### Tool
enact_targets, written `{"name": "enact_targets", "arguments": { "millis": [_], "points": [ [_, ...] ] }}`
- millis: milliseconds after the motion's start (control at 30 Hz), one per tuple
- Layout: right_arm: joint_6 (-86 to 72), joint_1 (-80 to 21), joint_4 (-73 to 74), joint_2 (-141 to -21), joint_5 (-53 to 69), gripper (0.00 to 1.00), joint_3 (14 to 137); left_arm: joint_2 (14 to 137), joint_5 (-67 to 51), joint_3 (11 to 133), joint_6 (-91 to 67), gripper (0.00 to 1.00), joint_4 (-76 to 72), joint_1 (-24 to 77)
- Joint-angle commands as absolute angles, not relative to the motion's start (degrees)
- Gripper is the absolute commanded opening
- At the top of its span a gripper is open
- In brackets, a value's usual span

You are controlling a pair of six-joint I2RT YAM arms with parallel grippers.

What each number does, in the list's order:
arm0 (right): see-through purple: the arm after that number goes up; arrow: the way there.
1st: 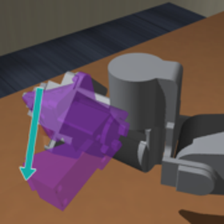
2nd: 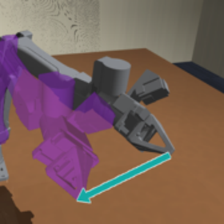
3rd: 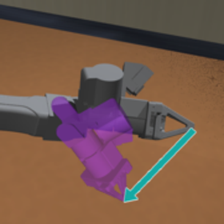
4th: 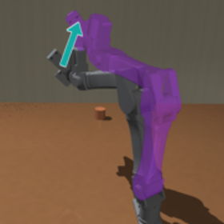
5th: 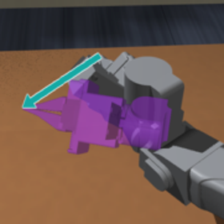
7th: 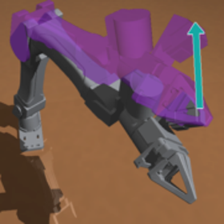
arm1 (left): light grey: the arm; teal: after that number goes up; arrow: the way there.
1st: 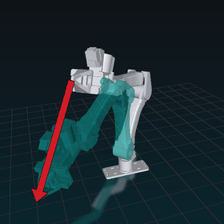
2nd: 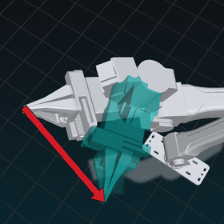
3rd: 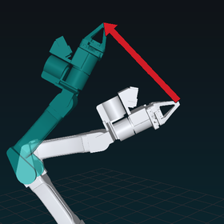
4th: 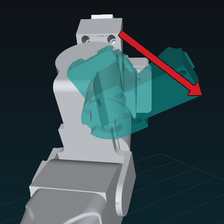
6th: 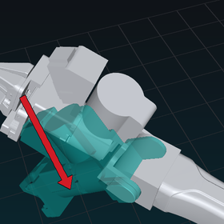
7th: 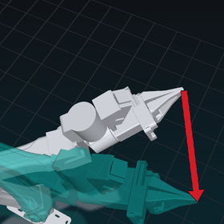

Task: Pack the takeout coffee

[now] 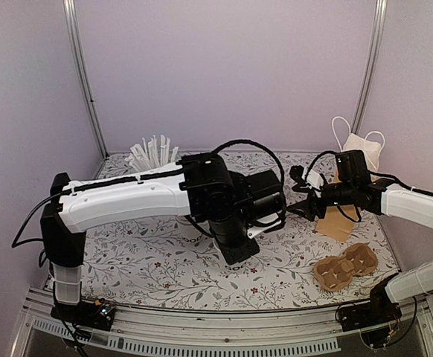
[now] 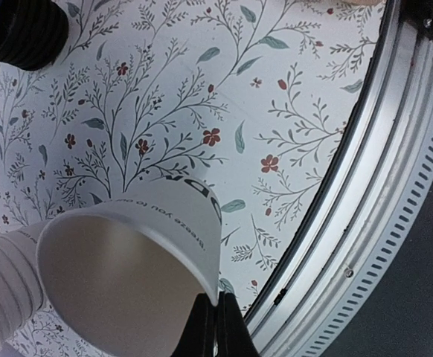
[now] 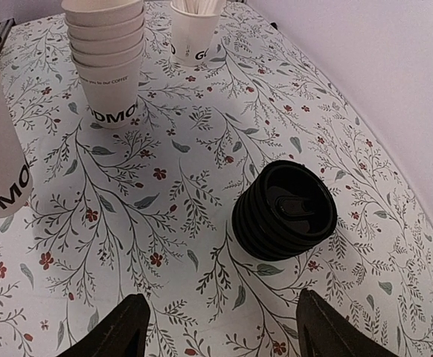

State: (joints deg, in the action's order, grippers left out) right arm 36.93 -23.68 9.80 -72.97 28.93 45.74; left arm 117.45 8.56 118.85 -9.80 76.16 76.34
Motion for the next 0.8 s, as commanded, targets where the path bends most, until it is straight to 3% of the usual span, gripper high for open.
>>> {"name": "enact_targets", "arguments": {
  "millis": [0, 767],
  "points": [
    [36.3, -23.2, 8.3, -71.7, 28.0, 0.71, 45.9, 118.7, 6.1, 117.5, -8.2, 0.0, 73.8, 76.9],
    [38.0, -23.2, 9.3, -73.4, 28.0, 0.71, 45.9, 119.5, 9.2, 107.0, -6.4, 0.0, 66.4, 74.5]
  ]
}}
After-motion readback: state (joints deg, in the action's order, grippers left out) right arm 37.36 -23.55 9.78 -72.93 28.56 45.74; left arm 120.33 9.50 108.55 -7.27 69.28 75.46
